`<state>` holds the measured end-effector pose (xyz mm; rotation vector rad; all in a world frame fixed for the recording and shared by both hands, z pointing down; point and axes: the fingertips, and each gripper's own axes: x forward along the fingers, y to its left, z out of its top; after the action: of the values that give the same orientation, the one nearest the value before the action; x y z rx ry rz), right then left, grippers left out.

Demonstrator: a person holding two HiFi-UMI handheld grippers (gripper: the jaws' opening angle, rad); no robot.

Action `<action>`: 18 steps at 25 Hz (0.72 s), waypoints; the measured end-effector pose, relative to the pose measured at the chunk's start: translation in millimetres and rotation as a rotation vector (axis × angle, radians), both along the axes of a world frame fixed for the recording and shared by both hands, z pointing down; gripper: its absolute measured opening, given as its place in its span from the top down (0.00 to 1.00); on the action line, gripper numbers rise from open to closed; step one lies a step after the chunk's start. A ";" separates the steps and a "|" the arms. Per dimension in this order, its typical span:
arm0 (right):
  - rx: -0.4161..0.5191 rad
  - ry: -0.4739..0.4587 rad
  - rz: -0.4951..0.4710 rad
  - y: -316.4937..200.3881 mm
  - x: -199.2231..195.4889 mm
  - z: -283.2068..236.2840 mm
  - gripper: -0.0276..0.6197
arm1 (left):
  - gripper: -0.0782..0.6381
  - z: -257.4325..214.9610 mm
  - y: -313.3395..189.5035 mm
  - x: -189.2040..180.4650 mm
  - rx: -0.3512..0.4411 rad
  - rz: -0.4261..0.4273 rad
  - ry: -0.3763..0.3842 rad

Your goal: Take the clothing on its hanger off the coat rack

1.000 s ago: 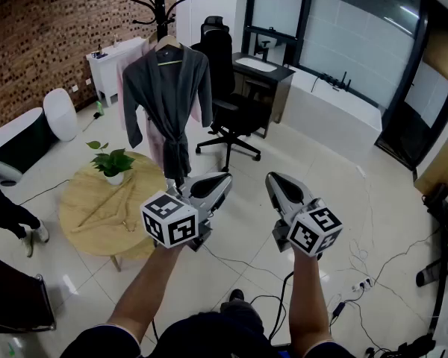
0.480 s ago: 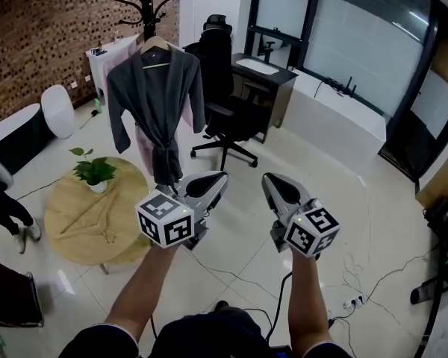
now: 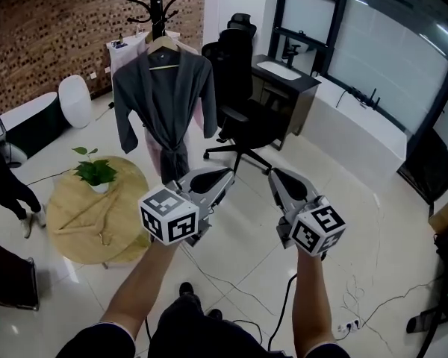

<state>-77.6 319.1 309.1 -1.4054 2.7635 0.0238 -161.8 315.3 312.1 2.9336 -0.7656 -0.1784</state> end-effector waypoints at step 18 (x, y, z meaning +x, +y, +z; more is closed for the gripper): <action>0.021 0.025 -0.042 -195.4 -30.5 -8.9 0.95 | 0.88 -11.3 -199.1 -23.1 0.061 -0.040 -0.004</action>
<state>-108.1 123.7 300.2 -1.3511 2.8040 0.0698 -184.9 116.3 300.8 2.9780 -0.8352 -0.2031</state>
